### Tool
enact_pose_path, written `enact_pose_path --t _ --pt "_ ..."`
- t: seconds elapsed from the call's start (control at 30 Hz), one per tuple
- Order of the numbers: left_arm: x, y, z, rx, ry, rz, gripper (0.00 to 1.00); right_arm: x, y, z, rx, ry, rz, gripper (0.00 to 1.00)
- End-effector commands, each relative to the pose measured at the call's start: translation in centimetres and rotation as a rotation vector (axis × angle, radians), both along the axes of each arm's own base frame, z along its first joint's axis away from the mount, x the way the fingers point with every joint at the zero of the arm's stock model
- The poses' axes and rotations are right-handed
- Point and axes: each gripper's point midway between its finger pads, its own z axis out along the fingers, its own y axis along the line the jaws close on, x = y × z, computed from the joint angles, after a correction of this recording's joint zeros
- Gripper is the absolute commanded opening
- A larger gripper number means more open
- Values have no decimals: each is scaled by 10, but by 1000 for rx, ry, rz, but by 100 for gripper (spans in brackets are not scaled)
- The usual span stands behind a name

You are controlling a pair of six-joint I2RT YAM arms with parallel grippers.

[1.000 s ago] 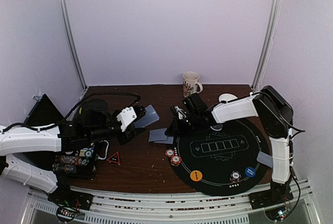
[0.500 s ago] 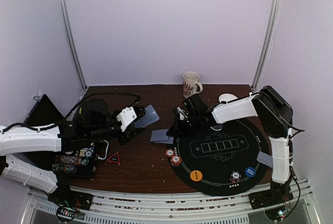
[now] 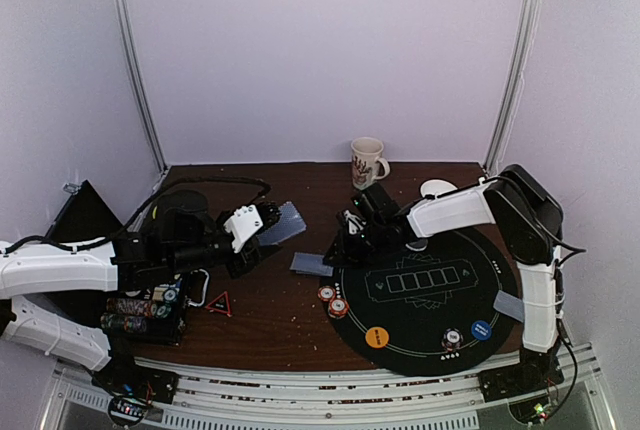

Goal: Distribute texas hold em gaming equipment
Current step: Distribute the poker card in the big blind area, then pick up the poker card from the face-down deck piles.

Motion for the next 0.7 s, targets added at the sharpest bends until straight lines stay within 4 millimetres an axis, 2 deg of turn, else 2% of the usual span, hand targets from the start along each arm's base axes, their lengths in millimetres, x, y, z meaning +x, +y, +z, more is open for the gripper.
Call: enact_pose_path --t 0.0,0.07,0.13,0.17,0.2,0.27,0.33,0.37,0.4,0.47,0.57,0.67 --pt "3 -2 13 -44 -46 -1 48 4 -11 15 -69 -45 -11 25" --pt "3 -2 13 -42 -48 2 48 7 -16 26 -117 -94 -12 29" --pt "3 -2 14 -43 -52 1 48 12 -21 53 -165 -202 5 33" --pt "3 -1 15 -44 -54 2 48 14 -21 71 -184 -276 26 35" --pt "3 -1 14 -42 -55 0 48 14 -21 101 -190 -375 61 39" --pt "2 -2 15 -41 -57 -4 48 11 -25 142 -225 -529 102 50" --pt "2 -2 15 -38 -58 -9 48 4 -30 178 -237 -652 145 71" --pt "2 -2 15 -37 -57 -7 48 -2 -32 194 -226 -702 167 87" --pt "2 -2 15 -36 -58 -9 48 -7 -33 209 -209 -746 182 98" --pt "2 -2 15 -35 -60 -11 48 -20 -32 238 -138 -825 191 100" --pt "1 -3 15 -31 -62 -19 48 -48 -12 271 83 -877 234 100" --pt "2 -3 15 -28 -64 -17 48 -63 12 269 110 -860 283 100"
